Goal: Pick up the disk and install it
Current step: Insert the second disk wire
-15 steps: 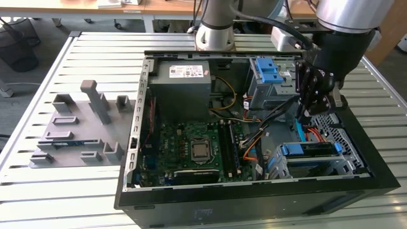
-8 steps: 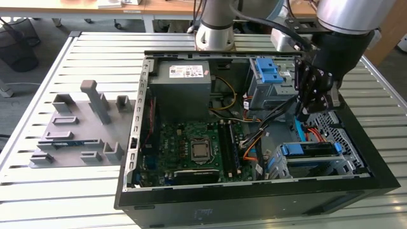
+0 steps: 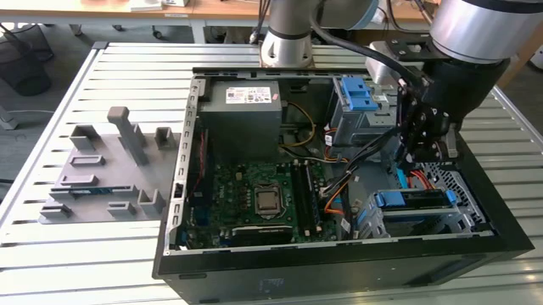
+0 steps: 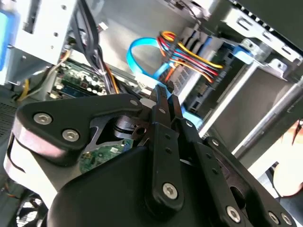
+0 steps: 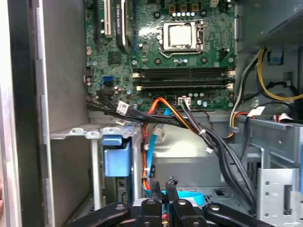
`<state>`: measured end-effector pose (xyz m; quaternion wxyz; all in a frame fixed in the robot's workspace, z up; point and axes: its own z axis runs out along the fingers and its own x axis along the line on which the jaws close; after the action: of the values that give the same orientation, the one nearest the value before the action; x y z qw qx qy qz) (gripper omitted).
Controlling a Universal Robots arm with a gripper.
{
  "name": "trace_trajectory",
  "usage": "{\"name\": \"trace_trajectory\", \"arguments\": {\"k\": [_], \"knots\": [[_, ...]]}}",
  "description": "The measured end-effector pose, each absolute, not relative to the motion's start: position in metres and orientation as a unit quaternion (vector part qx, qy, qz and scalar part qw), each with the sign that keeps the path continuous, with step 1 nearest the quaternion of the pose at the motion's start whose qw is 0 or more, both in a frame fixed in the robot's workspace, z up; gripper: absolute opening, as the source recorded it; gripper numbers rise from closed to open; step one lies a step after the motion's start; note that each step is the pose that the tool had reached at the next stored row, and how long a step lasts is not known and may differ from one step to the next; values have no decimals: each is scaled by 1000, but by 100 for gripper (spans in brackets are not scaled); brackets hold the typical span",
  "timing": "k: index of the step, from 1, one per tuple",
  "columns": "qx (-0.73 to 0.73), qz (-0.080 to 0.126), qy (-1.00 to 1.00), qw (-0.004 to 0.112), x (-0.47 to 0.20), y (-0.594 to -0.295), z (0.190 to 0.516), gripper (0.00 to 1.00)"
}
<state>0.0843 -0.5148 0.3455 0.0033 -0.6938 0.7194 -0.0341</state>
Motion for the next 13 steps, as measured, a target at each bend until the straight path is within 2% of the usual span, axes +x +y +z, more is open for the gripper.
{"name": "trace_trajectory", "arguments": {"k": [13], "knots": [[-694, -34, 719, 4, 85, -545, 342, 16]]}}
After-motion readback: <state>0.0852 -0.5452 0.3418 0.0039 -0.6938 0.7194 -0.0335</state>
